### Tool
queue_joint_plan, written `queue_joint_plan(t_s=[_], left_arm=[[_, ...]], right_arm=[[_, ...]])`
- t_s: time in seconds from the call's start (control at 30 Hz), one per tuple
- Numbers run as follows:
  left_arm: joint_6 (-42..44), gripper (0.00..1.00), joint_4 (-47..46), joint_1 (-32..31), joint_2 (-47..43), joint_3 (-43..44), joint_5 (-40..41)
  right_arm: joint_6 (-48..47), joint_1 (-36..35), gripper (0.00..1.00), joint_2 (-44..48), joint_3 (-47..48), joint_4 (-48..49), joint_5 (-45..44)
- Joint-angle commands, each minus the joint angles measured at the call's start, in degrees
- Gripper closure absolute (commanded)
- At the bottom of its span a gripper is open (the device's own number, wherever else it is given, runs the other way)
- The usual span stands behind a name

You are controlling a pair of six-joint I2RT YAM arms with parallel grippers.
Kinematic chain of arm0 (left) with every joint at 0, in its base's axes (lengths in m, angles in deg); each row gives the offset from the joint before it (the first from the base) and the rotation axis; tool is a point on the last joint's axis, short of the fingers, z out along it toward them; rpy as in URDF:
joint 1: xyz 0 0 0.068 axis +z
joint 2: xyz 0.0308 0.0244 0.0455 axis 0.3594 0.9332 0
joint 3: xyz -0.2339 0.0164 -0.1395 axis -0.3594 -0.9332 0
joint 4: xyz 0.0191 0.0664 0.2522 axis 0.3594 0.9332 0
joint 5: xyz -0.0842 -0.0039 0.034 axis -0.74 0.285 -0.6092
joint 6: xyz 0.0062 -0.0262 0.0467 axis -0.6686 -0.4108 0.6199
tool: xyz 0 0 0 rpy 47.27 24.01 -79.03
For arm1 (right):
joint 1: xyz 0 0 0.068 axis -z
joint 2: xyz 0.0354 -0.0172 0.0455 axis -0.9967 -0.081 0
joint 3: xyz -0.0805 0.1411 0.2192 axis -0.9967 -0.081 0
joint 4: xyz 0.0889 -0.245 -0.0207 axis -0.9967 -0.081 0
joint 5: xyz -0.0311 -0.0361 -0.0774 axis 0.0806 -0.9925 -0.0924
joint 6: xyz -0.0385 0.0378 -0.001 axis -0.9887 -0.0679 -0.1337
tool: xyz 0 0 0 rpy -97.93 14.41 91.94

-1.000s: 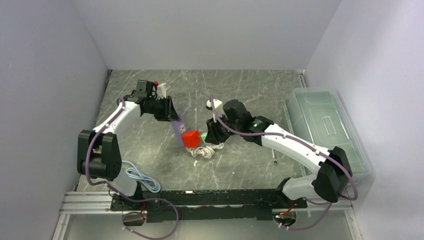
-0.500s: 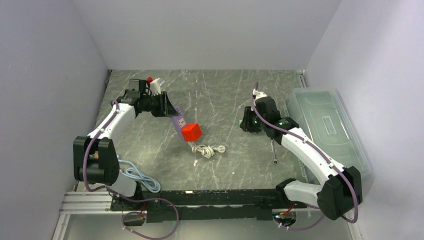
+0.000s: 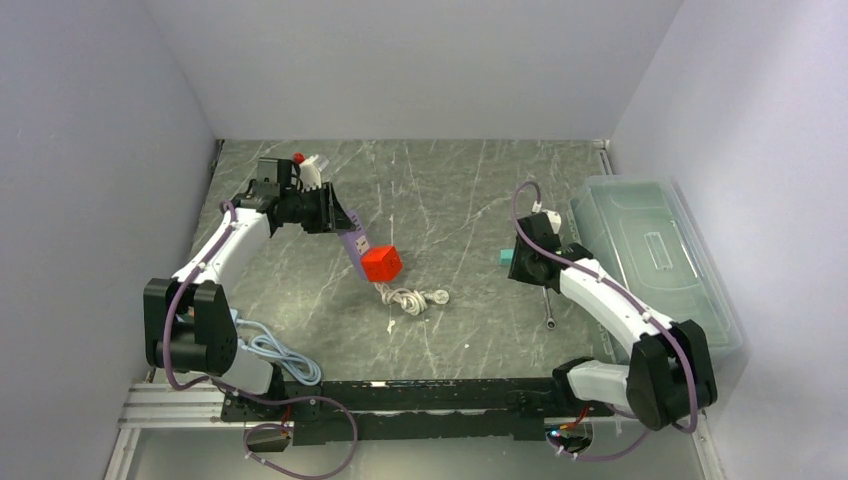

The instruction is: Pull the plug off the socket

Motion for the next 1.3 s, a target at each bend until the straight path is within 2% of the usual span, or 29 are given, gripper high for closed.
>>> queue_joint_plan(t_s=[0.0,0.27,0.4,0.5,0.67,0.87,1.07,1.27], left_arm=[[0.1,1.00,-1.4,-0.4,-2.7,0.5,-0.2],[0.6,1.00,-0.9,-1.0,-2.5,0.7,0.5],[0.7,1.00,-0.6,-1.2,-2.4,0.7,0.8],[0.8,1.00,-0.6,-1.4,-2.3,0.8,0.9],[0.9,1.00,-0.3,-1.5,-2.1,0.9,0.9],[1.1,1.00,-0.2,-1.7,-2.1,0.9,1.3],[1.1,1.00,-0.3,-1.8,-2.4,0.8,1.4],[0.3,1.00,-1.6,-1.9,-2.7,0.4,0.0]], right_arm=[[3.2,0.9,1.00,-3.0,0.7,1.3,-5.3],[5.3,1.1,1.00,-8.7,2.8,3.0,-7.5],[5.6,1.1,0.94,-10.4,3.1,3.4,-8.1],[5.2,1.1,0.83,-10.9,3.0,3.9,-7.5],[4.9,1.1,0.49,-11.1,3.7,3.2,-7.6],[4.4,1.0,0.31,-8.3,3.8,2.7,-7.4],[2.3,1.0,0.29,-4.8,3.6,3.0,-5.9],[-2.9,1.0,0.29,2.6,1.0,7.8,-0.7]])
